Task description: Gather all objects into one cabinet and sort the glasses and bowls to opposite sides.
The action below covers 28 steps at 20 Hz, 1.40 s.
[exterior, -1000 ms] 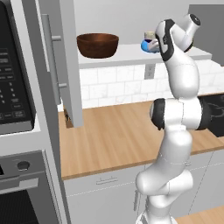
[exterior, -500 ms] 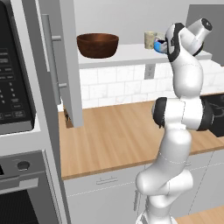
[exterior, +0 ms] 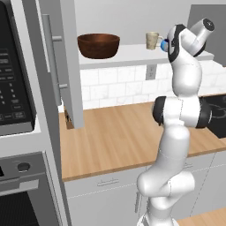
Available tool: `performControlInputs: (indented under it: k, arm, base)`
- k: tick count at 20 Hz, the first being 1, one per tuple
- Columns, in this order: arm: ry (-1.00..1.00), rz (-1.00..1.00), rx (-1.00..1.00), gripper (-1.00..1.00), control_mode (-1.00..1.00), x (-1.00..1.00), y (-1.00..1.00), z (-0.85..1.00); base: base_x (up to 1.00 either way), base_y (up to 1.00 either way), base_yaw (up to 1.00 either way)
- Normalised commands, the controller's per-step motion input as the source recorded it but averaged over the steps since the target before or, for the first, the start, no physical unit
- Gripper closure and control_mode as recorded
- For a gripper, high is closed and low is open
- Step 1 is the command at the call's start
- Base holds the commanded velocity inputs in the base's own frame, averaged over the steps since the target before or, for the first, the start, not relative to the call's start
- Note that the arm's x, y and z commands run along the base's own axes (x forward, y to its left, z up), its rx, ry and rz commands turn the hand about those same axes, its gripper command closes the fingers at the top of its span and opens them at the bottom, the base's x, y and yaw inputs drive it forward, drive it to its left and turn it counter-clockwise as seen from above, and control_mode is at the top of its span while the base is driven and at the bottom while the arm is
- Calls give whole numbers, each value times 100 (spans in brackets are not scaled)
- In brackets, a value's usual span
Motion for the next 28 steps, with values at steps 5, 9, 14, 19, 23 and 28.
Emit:
performControlInputs:
  k: [5, 9, 14, 19, 23, 28]
  arm:
    - [0, -5, 0, -100, -100, 2, -1, -3]
    - [0, -5, 0, -100, -100, 15, 0, -3]
    - [0, -3, 0, -100, -100, -4, 0, -1]
    - [-2, 0, 0, -100, -100, -73, 0, 0]
    - [-7, 0, 0, -100, -100, -94, 19, 0]
    - [-9, 0, 0, -100, -100, -97, 50, -6]
  base:
    - [0, 0, 0]
    - [0, 0, 0]
    - [0, 0, 0]
    - [0, 0, 0]
    - [0, 0, 0]
    - [0, 0, 0]
